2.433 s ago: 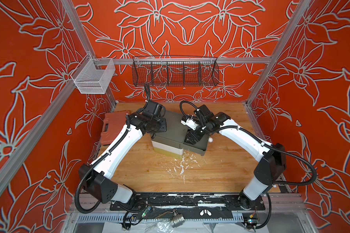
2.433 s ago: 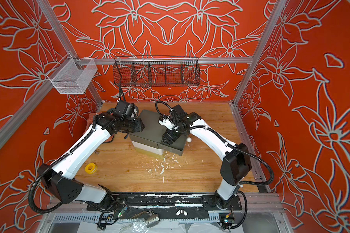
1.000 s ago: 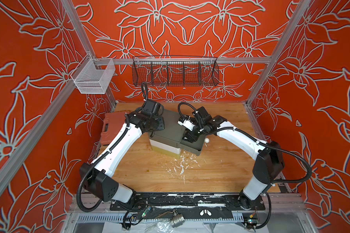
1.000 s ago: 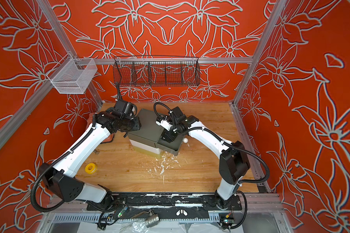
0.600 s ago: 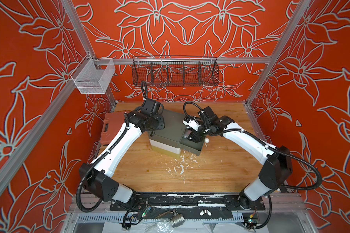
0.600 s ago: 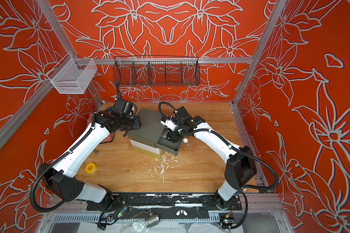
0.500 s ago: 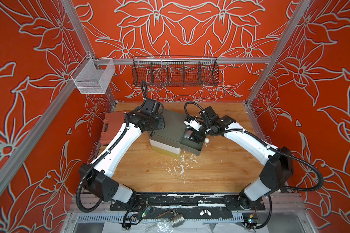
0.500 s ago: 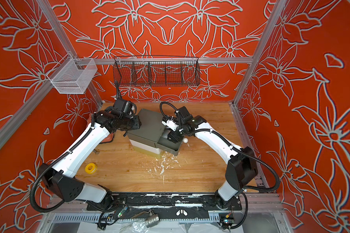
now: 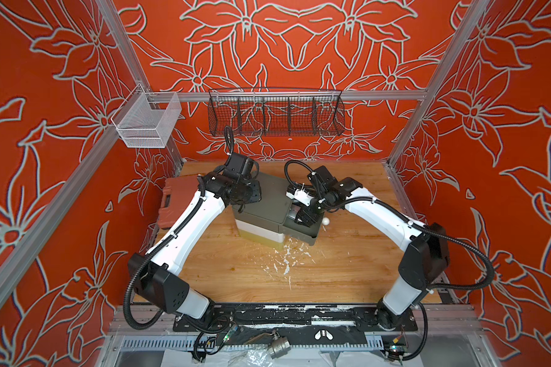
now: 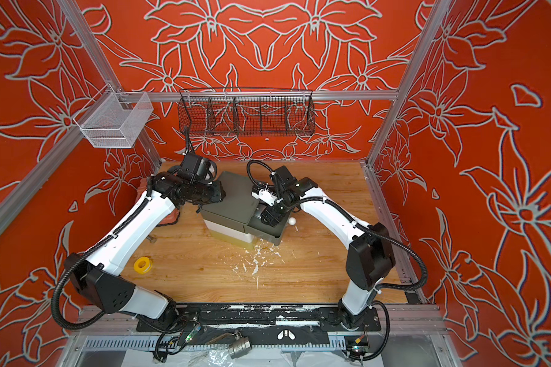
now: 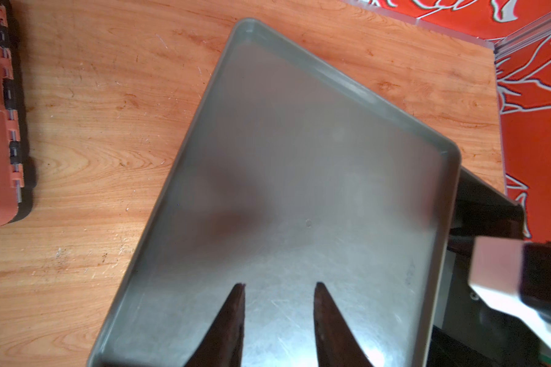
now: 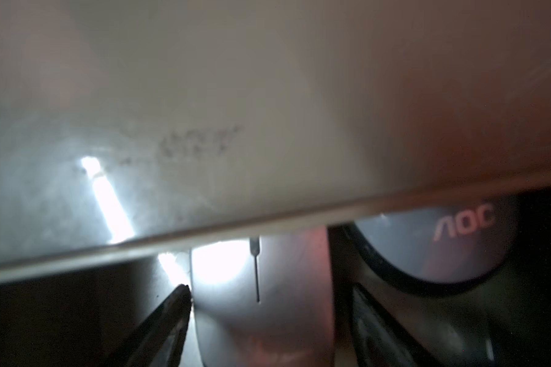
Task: Take the mice out of the drawer
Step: Pick up the mouse from the drawer.
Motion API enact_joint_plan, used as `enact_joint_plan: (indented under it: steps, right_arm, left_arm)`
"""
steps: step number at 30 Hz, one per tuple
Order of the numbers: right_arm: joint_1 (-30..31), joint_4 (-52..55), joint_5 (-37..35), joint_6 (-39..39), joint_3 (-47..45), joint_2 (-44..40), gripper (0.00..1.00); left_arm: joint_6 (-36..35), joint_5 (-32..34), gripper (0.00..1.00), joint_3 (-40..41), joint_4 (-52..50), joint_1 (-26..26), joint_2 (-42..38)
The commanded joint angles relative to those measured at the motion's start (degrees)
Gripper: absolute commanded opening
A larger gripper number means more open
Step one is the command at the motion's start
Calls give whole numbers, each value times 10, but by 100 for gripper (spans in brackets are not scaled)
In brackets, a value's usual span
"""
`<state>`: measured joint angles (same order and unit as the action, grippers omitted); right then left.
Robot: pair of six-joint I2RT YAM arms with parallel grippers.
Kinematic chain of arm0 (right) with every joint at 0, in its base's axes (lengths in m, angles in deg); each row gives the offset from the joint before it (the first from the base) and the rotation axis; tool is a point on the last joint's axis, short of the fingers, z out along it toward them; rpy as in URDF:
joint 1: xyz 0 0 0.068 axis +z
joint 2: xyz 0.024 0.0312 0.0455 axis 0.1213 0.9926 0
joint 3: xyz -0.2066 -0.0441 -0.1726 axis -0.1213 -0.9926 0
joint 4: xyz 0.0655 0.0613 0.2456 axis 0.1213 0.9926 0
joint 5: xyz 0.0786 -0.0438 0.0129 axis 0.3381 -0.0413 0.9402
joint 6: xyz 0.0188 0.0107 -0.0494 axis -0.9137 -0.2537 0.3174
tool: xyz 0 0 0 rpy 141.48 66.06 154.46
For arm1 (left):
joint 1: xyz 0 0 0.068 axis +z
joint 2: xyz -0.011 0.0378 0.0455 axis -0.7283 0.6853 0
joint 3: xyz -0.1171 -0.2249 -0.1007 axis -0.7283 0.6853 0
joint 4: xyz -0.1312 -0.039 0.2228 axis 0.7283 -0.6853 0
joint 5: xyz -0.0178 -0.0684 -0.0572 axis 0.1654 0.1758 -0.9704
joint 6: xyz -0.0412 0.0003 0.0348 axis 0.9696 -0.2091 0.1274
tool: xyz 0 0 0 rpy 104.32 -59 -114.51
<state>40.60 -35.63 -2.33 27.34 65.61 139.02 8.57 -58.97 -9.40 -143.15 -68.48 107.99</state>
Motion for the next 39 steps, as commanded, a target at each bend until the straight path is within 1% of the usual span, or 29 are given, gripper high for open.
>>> enact_joint_plan:
  steps: [1, 6, 11, 20, 26, 32, 39]
  right_arm:
    - [5, 16, 23, 21, 21, 18, 81]
    - [6, 8, 36, 16, 28, 33, 79]
    - [7, 16, 27, 15, 24, 38, 71]
    - [7, 29, -3, -3, 29, 3, 61]
    - [7, 41, -20, -19, 24, -21, 58]
    - [6, 40, -37, -54, 18, -44, 58]
    - [2, 70, -65, -99, 26, -53, 58]
  left_arm:
    - [1, -12, 35, -10, -1, 2, 4]
    - [2, -10, 35, -8, 1, 2, 8]
    - [1, -10, 35, -7, 3, 2, 7]
    - [3, 3, 35, -3, 1, 2, 2]
    - [3, 9, 36, -1, -1, 2, -4]
    - [6, 1, 36, -1, 1, 2, -5]
    - [5, 1, 36, 0, 2, 2, -12]
